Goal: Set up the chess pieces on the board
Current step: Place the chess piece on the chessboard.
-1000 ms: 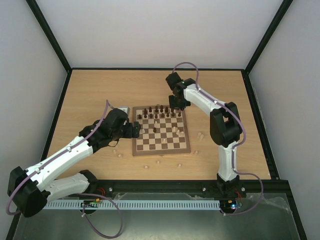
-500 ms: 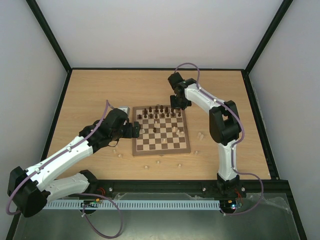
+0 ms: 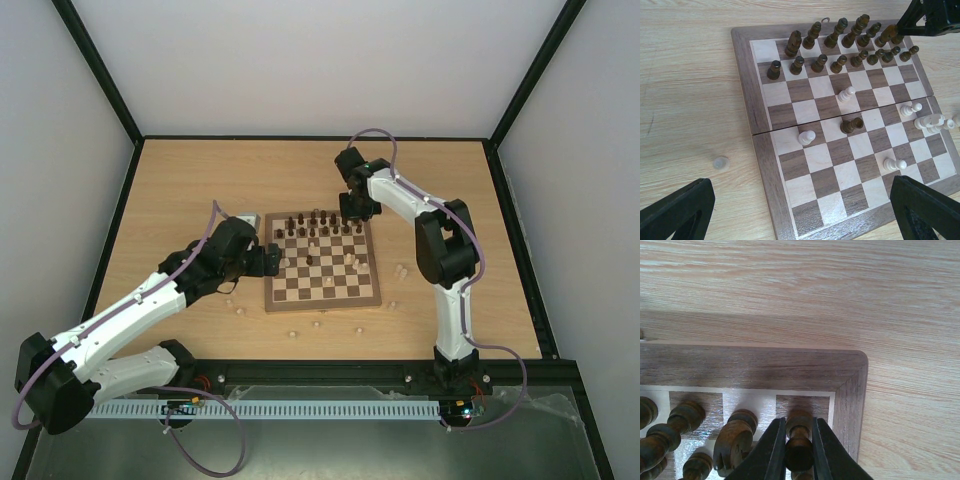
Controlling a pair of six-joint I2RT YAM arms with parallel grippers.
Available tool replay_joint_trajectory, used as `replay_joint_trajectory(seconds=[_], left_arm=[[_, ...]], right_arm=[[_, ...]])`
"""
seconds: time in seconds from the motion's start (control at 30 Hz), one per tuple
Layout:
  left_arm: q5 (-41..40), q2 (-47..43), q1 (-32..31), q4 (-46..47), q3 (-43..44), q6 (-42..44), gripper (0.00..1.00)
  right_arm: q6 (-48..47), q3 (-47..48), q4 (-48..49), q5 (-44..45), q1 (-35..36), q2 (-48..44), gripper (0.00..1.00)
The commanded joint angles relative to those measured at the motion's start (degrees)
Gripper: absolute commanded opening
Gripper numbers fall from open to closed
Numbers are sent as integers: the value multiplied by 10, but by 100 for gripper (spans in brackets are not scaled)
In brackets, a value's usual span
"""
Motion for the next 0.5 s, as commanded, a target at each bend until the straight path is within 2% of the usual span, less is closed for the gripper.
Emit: replay_joint_trajectory(seconds=[0.0,0.47], left_arm=[[-5,-3,-3,-2,-5,3,99],[-5,0,-3,0,-5,4,99]], right_arm=[[-5,-1,-13,-3,-2,11,12],[-4,1,-17,4,-2,2,26]])
